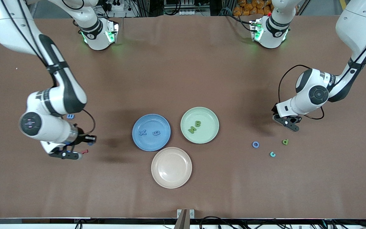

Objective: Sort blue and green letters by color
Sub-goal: 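Place the c on the blue plate while the left gripper grasps u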

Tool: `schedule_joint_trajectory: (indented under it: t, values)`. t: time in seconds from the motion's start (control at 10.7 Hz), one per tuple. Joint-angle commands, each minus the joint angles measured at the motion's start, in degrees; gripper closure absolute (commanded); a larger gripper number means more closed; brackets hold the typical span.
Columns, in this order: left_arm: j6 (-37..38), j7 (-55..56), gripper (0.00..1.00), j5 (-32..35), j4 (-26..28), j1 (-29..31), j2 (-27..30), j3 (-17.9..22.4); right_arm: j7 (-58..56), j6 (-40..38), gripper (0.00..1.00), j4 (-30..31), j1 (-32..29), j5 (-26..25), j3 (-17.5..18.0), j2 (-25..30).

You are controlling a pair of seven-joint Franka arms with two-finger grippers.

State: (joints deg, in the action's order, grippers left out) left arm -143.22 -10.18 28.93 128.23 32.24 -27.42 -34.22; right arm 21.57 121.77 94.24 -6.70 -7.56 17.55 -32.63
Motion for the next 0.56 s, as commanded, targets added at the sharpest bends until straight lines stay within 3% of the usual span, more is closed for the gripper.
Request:
schedule_joint_trajectory:
  t: [0.0, 0.19, 0.28, 0.37, 0.47]
  values:
    - [-1.0, -0.5, 0.28, 1.2, -0.8, 0.4, -1.0, -0.3, 17.0, -0.7, 1.00, -1.3, 7.9, 7.0, -0.3, -1.6]
    - [-1.0, -0.6, 0.29, 1.3, -0.9, 0.4, -1.1, -0.4, 28.9, -0.3, 1.00, -2.8, 13.1, 9.9, -0.5, -3.8]
    - [-1.0, -0.6, 0.34, 1.3, -0.9, 0.4, -1.1, -0.3, 32.4, 0.0, 0.83, -2.8, 14.2, 10.1, -0.5, -4.3]
    - [-1.0, -0.6, 0.37, 1.3, -0.9, 0.4, -1.2, -0.3, 34.7, 0.3, 0.10, -2.7, 14.7, 10.2, -0.5, -4.5]
    - [-1.0, -0.5, 0.41, 1.2, -0.9, 0.3, -1.2, -0.3, 34.9, 0.2, 0.00, -2.8, 14.4, 10.1, -0.5, -4.5]
